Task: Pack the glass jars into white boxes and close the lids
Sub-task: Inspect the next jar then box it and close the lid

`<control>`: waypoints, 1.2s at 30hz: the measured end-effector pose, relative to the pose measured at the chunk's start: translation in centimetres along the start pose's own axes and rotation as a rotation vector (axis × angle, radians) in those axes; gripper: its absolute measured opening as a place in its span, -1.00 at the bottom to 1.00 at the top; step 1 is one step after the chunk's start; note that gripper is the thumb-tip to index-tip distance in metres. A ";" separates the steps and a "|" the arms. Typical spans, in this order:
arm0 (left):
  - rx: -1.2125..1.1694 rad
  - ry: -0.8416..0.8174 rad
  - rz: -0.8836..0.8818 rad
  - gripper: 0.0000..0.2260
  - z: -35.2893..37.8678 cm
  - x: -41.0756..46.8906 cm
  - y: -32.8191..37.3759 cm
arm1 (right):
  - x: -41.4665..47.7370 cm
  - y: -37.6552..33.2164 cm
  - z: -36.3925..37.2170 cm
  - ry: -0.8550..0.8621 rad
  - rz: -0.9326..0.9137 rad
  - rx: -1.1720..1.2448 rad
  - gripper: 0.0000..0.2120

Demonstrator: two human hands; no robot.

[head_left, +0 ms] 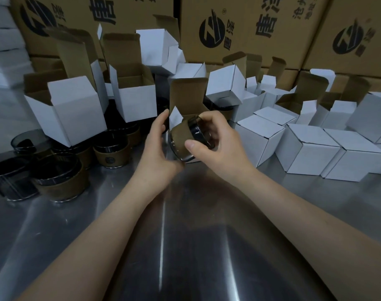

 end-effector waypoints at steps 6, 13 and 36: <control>0.187 0.050 0.052 -0.02 -0.4 0.3 -0.2 | -0.5 -1.3 0.1 -0.005 -0.068 0.056 -0.61; 0.178 0.060 0.077 -0.13 -0.5 0.5 0.3 | -0.8 -2.9 -0.5 0.089 -0.129 0.112 -0.56; 0.172 0.160 0.083 -0.13 -1.2 0.4 -0.9 | 3.6 -3.7 -2.2 -0.033 0.001 -0.305 -0.51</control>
Point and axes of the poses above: each hand's wrist, its own x-axis towards the middle knuckle, its own z-axis out of the palm, y = z × x, the point moved 10 cm from there along x, towards the middle knuckle, and after that the axes turned 4 degrees about y, right-handed, at the moved point
